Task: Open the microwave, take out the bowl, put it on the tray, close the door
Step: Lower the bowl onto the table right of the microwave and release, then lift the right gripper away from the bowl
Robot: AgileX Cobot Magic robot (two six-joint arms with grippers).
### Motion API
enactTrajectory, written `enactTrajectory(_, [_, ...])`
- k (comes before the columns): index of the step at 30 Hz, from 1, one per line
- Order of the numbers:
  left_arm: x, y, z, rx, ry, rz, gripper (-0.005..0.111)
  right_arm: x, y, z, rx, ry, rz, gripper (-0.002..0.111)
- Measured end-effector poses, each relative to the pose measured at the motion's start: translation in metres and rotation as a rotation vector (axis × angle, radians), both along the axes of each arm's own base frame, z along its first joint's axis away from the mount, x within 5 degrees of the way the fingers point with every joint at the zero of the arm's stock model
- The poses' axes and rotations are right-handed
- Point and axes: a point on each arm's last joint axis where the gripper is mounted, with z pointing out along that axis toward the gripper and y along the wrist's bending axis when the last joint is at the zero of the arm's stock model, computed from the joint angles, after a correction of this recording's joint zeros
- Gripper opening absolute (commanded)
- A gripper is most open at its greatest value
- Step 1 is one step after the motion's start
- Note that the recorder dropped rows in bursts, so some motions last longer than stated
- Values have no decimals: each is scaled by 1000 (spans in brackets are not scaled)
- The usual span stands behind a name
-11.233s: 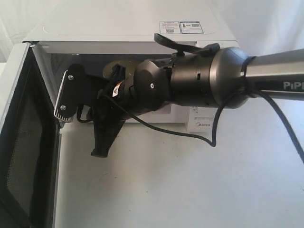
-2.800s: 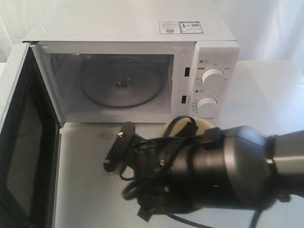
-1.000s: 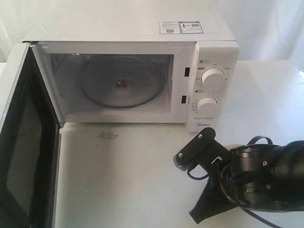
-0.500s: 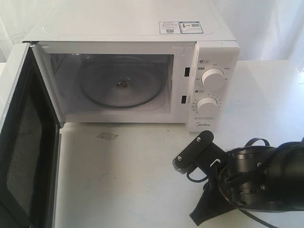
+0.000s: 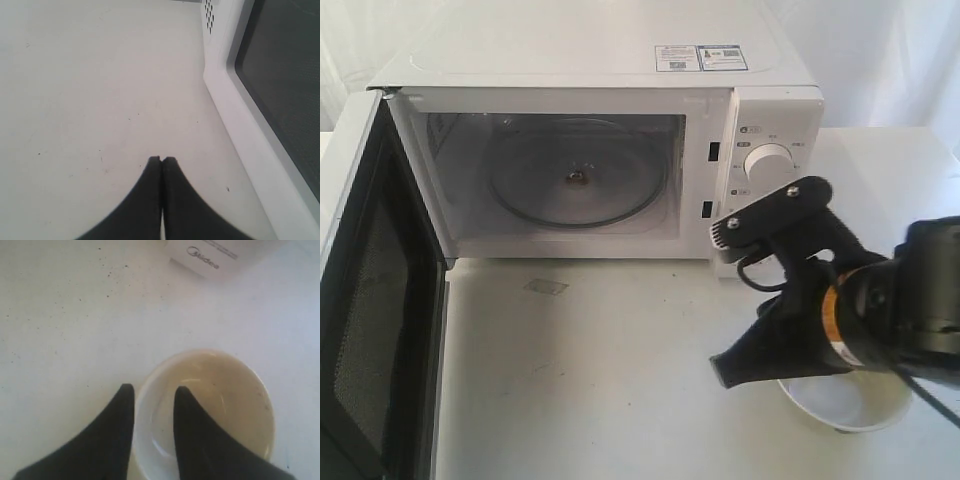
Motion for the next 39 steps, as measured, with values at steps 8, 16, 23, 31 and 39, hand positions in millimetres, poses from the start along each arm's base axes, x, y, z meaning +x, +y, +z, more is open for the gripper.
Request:
enactTrajectory(8, [0, 0, 0, 0, 0, 0, 0, -47, -32, 45, 102, 22, 40, 0])
enactTrajectory(16, [0, 0, 0, 0, 0, 0, 0, -87, -55, 83, 296, -137, 173, 0])
enactTrajectory(23, [0, 0, 0, 0, 0, 0, 0, -96, -58, 96, 393, -223, 218, 0])
enactTrajectory(31, [0, 0, 0, 0, 0, 0, 0, -96, -54, 98, 453, -221, 226, 0])
enactTrajectory(39, [0, 0, 0, 0, 0, 0, 0, -93, -47, 106, 541, -300, 258, 0])
